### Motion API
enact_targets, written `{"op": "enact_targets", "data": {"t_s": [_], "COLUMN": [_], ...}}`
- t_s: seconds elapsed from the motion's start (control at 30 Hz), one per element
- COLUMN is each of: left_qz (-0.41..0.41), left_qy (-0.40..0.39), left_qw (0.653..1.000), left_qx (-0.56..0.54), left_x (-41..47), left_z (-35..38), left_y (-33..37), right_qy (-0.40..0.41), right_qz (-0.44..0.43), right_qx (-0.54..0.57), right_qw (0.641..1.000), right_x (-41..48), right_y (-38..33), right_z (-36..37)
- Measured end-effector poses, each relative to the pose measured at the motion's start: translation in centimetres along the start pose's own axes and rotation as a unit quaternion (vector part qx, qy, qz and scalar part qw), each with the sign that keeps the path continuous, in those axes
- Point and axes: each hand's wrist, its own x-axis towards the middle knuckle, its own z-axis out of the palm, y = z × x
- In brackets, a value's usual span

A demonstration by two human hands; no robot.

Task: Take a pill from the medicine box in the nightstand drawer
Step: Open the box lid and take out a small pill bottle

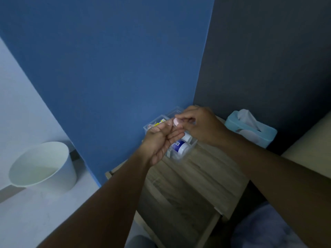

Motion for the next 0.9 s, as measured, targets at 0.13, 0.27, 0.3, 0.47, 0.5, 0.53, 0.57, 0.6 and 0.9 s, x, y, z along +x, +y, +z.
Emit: {"op": "enact_targets", "data": {"t_s": [0.13,0.27,0.3,0.47,0.5,0.53,0.57,0.6,0.9], "left_qz": [0.005,0.017,0.021,0.024,0.022,0.02,0.019,0.018,0.003], "left_qy": [-0.019,-0.009,-0.007,0.024,0.022,0.014,0.003,-0.006,0.015], "left_qw": [0.998,0.997,0.997,0.994,0.994,0.994,0.994,0.995,0.992], "left_qx": [-0.056,-0.073,-0.08,-0.104,-0.103,-0.105,-0.105,-0.103,-0.126], "left_x": [-1.7,-2.9,-3.1,-3.4,-3.5,-3.5,-3.6,-3.7,-3.6], "left_z": [1.6,2.6,2.7,2.7,2.7,2.8,2.8,2.9,1.8], "left_y": [0.0,-0.2,-0.4,-1.1,-1.2,-1.3,-1.4,-1.5,-2.7], "right_qy": [-0.033,-0.066,-0.073,-0.095,-0.078,-0.052,-0.028,-0.02,-0.094], "right_qz": [-0.026,-0.054,-0.056,0.05,0.057,0.054,0.045,0.032,0.032], "right_qx": [-0.049,-0.058,-0.036,0.108,0.06,0.001,-0.049,-0.071,-0.051], "right_qw": [0.998,0.995,0.995,0.988,0.994,0.997,0.997,0.997,0.994], "right_x": [-0.6,-1.1,-1.2,-2.1,-2.2,-2.2,-2.3,-2.4,-2.6], "right_y": [-1.5,-2.7,-3.0,-3.4,-3.3,-3.3,-3.3,-3.3,-2.6], "right_z": [-2.1,-3.3,-3.5,-3.7,-3.6,-3.5,-3.5,-3.5,-3.3]}}
